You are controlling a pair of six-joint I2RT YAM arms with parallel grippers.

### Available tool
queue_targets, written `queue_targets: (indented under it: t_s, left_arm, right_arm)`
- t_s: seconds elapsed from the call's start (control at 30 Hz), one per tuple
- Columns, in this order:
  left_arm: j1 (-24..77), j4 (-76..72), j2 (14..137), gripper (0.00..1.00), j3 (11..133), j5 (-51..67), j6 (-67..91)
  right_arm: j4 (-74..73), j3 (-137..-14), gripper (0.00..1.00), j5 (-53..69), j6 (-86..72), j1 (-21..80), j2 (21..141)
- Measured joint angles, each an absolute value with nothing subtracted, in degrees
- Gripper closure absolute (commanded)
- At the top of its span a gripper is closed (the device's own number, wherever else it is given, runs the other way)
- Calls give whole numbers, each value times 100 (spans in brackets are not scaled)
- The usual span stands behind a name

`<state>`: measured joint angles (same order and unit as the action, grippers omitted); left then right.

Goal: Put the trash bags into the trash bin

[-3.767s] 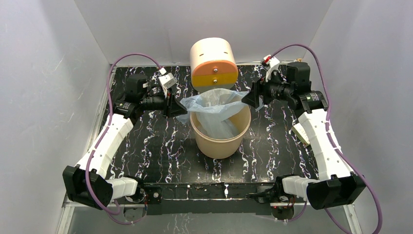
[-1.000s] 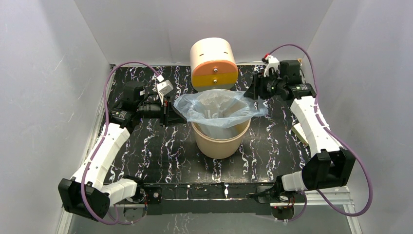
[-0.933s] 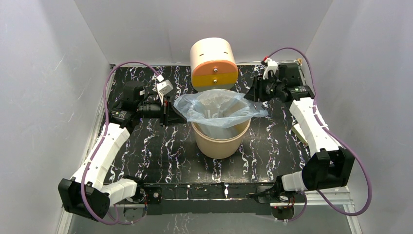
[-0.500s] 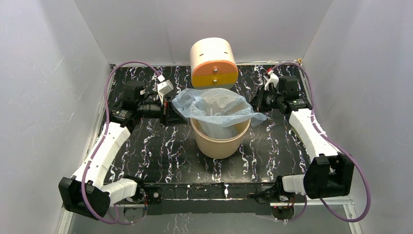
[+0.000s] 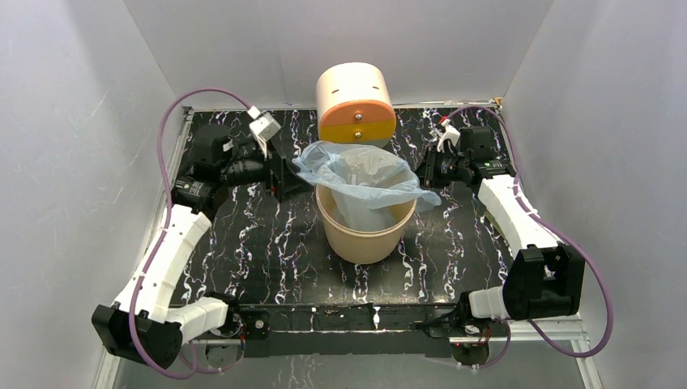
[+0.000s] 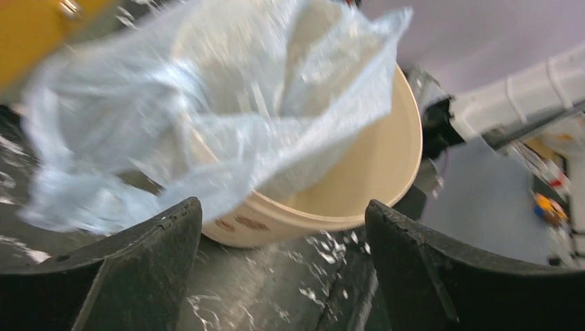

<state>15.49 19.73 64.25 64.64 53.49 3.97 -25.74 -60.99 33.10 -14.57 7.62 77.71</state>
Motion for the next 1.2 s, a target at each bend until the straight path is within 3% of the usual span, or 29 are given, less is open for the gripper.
queue_targets:
  t_s: [0.37,0.67,0.73,0.83,0.93,1.03,1.2]
  left_arm:
    - [1284,985,7164,11,7144,3828,1278]
    - [869,530,9032,13,7142,4195,1645]
    - [794,143,9185,21,6973,4405,1826]
    - [742,-624,9317,57,6676,4829,2270]
    - [738,-1441,9472,79,6348,5236,2738]
    - [738,-1557,9515,91,6042,5358,2801]
    - [738,-1229,9502,96,5540,5266,2506]
  right_arm:
    - [-2711,-6213,77,3371,-1306,762,7767]
    - [-2731,-6233,76,3498,-1260,762,7760]
    - [-2735,-6250,75,3505,-1243,762,7760]
    - [-2742,-6252,75,3529,-1223,762,7747]
    - [-2762,-6252,75,3535,-1201,762,7728]
    - [-2764,-6208,76,3479,-1175,762,7703]
    - [-2832,-5874,75,3343,-1162,762,7634]
